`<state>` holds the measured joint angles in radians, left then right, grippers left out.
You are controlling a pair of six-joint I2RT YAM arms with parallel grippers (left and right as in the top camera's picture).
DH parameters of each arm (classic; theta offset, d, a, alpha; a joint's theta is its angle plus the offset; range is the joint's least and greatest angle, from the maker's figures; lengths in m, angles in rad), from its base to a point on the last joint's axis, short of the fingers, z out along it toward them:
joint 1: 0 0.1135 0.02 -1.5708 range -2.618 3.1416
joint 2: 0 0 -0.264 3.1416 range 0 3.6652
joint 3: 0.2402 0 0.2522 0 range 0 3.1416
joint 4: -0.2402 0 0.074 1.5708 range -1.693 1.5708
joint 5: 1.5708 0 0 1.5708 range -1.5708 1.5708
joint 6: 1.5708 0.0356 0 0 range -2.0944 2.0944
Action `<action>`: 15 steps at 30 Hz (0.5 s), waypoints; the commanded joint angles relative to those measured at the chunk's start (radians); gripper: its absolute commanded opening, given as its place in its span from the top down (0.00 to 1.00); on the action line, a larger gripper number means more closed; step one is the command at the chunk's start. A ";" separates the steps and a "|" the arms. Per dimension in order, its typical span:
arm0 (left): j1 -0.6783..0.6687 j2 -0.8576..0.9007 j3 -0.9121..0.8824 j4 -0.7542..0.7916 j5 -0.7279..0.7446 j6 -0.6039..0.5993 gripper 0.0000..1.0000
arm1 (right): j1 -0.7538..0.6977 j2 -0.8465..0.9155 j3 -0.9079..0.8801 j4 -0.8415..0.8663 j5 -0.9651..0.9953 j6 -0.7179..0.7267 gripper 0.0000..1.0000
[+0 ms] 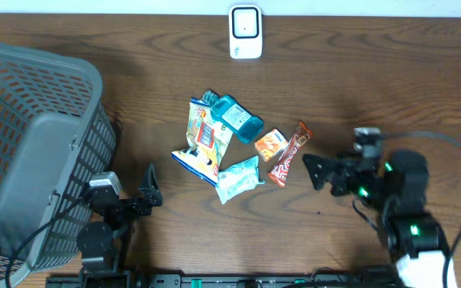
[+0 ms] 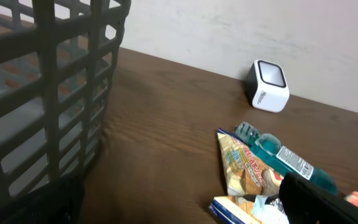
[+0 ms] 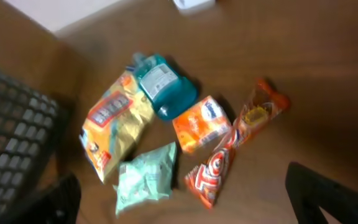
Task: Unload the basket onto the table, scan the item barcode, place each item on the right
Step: 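Reach the right gripper forward toward the candy bar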
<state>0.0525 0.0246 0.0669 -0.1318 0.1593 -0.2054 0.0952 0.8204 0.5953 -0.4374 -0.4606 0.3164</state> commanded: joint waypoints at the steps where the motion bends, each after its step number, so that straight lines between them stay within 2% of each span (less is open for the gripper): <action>1: 0.002 -0.001 -0.004 -0.026 0.017 0.002 0.00 | 0.124 0.147 0.173 -0.112 0.222 -0.045 0.01; 4: 0.002 -0.001 -0.004 -0.066 0.016 0.002 0.00 | 0.202 0.259 0.248 -0.181 0.232 -0.044 0.01; 10: 0.002 0.000 -0.004 -0.068 0.016 0.002 0.00 | 0.270 0.397 0.253 -0.111 0.208 -0.033 0.01; 12: 0.002 0.000 -0.004 -0.068 0.016 0.002 0.00 | 0.276 0.439 0.253 -0.061 0.220 -0.028 0.28; 13: 0.002 0.000 -0.004 -0.068 0.016 0.002 0.00 | 0.277 0.461 0.253 -0.040 0.219 0.002 0.29; 15: 0.002 0.000 -0.004 -0.068 0.016 0.002 0.00 | 0.277 0.501 0.253 -0.014 0.223 0.070 0.21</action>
<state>0.0525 0.0246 0.0776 -0.1730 0.1593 -0.2054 0.3622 1.2823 0.8349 -0.4709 -0.2600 0.3103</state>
